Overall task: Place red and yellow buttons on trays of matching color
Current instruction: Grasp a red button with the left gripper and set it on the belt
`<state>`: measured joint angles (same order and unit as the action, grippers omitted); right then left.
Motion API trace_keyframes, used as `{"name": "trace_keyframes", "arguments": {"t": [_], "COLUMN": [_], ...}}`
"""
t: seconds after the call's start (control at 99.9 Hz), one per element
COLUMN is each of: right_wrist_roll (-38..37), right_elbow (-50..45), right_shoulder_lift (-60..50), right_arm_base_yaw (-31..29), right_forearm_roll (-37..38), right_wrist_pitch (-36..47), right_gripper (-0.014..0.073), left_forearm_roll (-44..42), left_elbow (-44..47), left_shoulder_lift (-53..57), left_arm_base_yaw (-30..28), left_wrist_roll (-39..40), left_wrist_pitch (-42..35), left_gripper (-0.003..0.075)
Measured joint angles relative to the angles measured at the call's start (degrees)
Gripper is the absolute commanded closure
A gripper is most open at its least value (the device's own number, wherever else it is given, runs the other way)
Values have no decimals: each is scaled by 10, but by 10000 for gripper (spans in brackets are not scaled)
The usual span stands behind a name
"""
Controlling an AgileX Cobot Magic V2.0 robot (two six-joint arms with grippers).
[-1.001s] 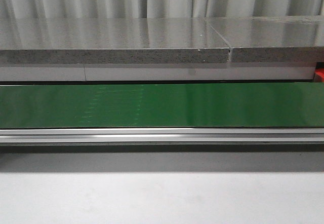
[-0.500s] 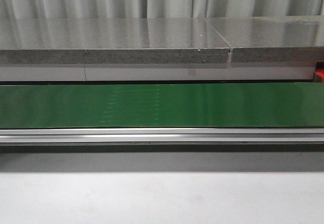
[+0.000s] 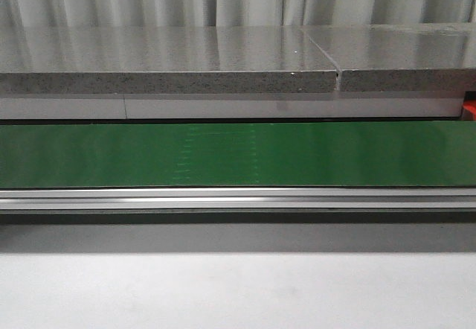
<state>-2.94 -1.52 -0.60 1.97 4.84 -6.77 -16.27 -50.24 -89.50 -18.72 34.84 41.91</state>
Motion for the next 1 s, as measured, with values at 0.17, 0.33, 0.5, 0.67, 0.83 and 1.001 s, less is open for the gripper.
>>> {"name": "trace_keyframes", "arguments": {"t": [0.17,0.33,0.5,0.67,0.83,1.001], "right_wrist_roll": [0,0,0,0,0,0], "right_elbow": [0,0,0,0,0,0], "right_shoulder_lift": [0,0,0,0,0,0], "right_arm_base_yaw": [0,0,0,0,0,0], "right_forearm_roll": [0,0,0,0,0,0], "right_wrist_pitch": [0,0,0,0,0,0], "right_gripper": [661,661,661,661,661,661], "left_forearm_roll": [-4,-16,-19,-15,31,96], "left_elbow": [0,0,0,0,-12,-68], "left_shoulder_lift": [0,0,22,79,172,188], "left_arm_base_yaw": [0,0,0,0,0,0], "left_wrist_roll": [0,0,-5,-35,-114,-179], "left_wrist_pitch": [0,8,21,48,89,108], "left_gripper": [482,609,660,659,659,659]}}
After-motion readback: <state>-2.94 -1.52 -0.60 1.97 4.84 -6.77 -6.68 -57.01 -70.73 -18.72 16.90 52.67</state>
